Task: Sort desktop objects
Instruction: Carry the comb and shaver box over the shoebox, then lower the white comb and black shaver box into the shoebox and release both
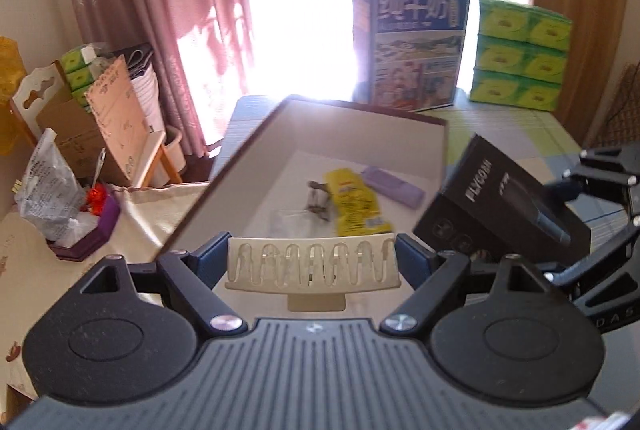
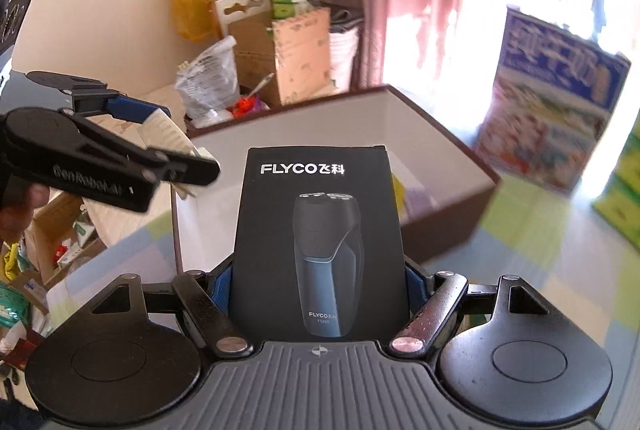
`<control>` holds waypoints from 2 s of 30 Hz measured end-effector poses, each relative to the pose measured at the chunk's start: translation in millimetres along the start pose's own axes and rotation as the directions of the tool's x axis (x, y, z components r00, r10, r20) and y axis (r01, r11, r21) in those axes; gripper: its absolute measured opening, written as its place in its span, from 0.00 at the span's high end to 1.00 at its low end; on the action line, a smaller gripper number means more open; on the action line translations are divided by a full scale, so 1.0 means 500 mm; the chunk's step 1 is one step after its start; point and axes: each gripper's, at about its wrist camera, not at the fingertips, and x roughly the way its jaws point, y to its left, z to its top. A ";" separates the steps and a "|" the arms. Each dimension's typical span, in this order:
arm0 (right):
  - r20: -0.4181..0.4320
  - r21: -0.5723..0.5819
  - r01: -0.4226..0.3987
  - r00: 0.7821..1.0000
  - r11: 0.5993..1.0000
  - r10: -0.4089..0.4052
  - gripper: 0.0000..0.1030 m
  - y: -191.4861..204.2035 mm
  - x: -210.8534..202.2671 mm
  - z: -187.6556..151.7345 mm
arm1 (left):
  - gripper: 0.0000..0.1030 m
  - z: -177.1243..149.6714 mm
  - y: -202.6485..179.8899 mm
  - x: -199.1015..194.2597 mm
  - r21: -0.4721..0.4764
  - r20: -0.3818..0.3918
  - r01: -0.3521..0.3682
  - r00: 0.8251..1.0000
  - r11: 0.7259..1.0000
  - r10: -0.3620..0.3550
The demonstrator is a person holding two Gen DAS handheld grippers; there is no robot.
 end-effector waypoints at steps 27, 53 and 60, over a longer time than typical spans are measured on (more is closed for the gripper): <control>-0.076 -0.142 0.045 0.996 0.989 -0.056 0.26 -0.040 0.252 0.106 | 0.19 0.003 0.109 0.183 -0.010 -0.147 -0.011 0.989 1.000 0.009; -0.184 -0.185 0.008 0.982 0.983 -0.042 0.26 -0.095 0.364 0.069 | 0.19 0.007 0.100 0.330 -0.070 -0.286 -0.027 0.958 0.997 0.006; -0.192 -0.174 0.013 0.980 0.985 -0.047 0.26 -0.105 0.374 0.068 | 0.19 0.002 0.103 0.356 -0.075 -0.312 -0.042 0.950 0.996 0.017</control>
